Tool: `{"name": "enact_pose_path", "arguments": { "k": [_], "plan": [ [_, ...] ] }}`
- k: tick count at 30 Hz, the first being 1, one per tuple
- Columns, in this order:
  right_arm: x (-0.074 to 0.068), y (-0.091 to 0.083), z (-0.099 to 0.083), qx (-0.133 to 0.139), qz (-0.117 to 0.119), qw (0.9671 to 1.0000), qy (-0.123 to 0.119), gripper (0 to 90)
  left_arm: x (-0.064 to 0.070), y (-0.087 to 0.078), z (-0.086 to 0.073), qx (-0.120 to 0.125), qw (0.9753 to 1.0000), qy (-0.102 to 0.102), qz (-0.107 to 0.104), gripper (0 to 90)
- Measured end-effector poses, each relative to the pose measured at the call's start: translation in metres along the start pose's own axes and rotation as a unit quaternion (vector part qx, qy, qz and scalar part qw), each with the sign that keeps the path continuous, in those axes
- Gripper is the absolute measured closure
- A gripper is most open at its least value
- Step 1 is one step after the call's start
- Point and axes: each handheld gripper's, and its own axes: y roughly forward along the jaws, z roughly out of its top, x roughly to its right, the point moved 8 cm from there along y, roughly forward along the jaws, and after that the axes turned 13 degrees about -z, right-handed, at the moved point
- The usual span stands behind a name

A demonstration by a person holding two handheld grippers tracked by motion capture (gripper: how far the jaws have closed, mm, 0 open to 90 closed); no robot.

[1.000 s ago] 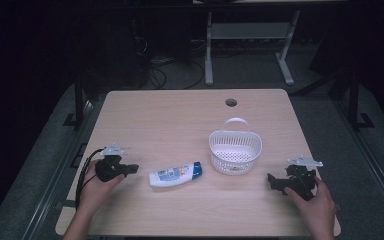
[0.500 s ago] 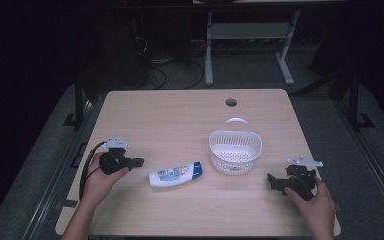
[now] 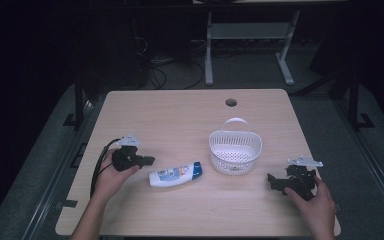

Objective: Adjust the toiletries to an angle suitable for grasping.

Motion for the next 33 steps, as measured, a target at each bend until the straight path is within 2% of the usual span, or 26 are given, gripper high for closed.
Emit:
{"name": "enact_pose_path", "arguments": {
  "k": [7, 13, 20, 33],
  "plan": [
    [0.0, 0.0, 0.0, 0.0, 0.0, 1.0, 0.0, 0.4, 0.002, 0.004, -0.008, -0.013, 0.9999, -0.003, -0.007, 90.0],
    [0.0, 0.0, 0.0, 0.0, 0.0, 1.0, 0.0, 0.4, 0.004, 0.01, -0.013, -0.034, 0.9994, 0.006, -0.011, 90.0],
    [0.0, 0.0, 0.0, 0.0, 0.0, 1.0, 0.0, 0.4, 0.008, 0.013, -0.015, -0.042, 0.999, 0.007, -0.013, 90.0],
    [0.0, 0.0, 0.0, 0.0, 0.0, 1.0, 0.0, 0.4, 0.023, 0.02, -0.019, -0.064, 0.9972, 0.018, -0.034, 90.0]
  ]
}}
